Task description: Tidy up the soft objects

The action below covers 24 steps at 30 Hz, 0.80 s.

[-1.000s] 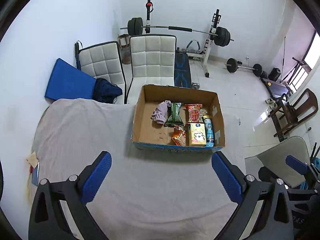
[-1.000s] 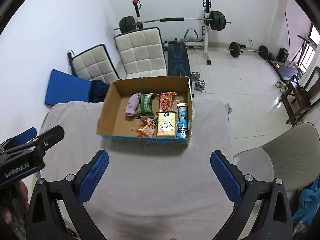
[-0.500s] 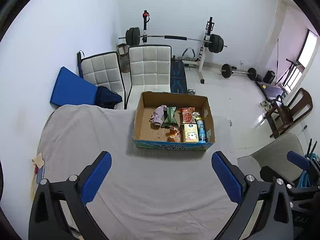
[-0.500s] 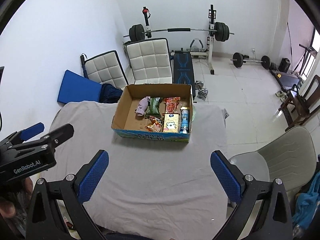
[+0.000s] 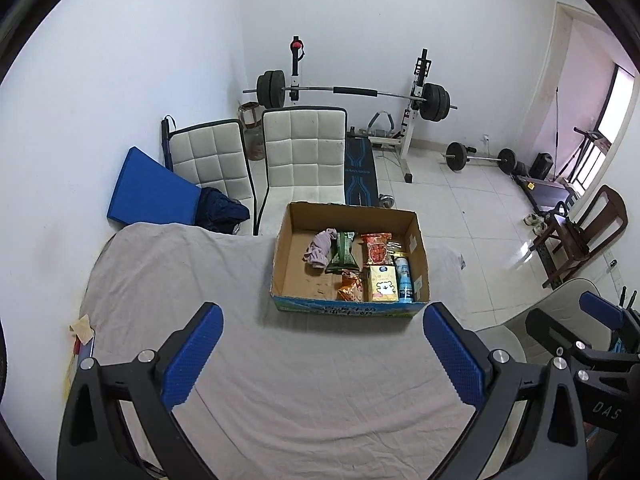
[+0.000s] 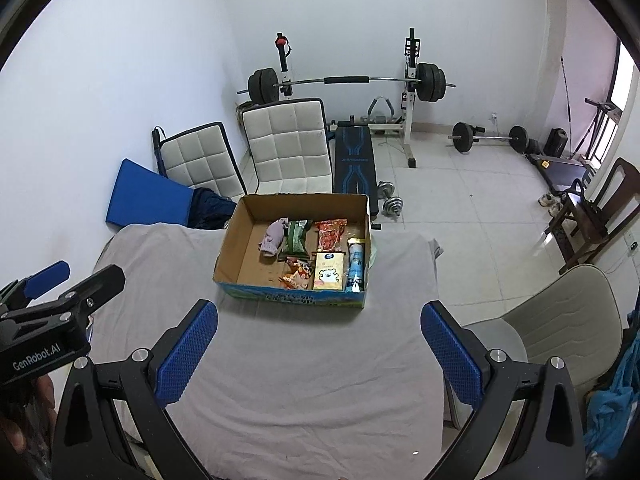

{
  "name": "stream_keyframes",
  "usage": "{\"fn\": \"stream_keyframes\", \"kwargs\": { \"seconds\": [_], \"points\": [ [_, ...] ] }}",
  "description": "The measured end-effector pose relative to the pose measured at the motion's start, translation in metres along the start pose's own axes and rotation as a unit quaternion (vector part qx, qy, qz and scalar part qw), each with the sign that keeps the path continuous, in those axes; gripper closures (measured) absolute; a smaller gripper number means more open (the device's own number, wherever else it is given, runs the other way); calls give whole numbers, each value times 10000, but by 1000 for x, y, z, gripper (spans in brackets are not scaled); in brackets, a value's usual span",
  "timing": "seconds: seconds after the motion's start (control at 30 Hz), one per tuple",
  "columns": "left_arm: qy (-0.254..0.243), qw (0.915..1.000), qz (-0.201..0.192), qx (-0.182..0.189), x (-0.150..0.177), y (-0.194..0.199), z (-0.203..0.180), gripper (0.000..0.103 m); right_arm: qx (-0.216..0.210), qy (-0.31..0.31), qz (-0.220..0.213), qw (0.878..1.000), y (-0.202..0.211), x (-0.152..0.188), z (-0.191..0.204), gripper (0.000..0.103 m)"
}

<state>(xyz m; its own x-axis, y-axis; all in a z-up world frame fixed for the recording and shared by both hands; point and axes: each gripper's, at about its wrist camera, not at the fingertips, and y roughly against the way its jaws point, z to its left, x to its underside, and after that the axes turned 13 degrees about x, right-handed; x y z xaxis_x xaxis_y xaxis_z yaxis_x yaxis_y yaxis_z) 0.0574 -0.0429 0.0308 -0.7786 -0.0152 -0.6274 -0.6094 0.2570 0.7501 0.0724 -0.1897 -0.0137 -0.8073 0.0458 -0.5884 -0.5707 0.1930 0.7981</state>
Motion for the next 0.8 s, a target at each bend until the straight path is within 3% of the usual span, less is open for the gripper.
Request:
{"fn": "stream_keyframes", "kwargs": {
  "seconds": [0.8],
  "points": [
    [67,9999,33,-74,1,-4,1,0,102,-53,-26,9999,-14,-8,-1,0]
  ]
}}
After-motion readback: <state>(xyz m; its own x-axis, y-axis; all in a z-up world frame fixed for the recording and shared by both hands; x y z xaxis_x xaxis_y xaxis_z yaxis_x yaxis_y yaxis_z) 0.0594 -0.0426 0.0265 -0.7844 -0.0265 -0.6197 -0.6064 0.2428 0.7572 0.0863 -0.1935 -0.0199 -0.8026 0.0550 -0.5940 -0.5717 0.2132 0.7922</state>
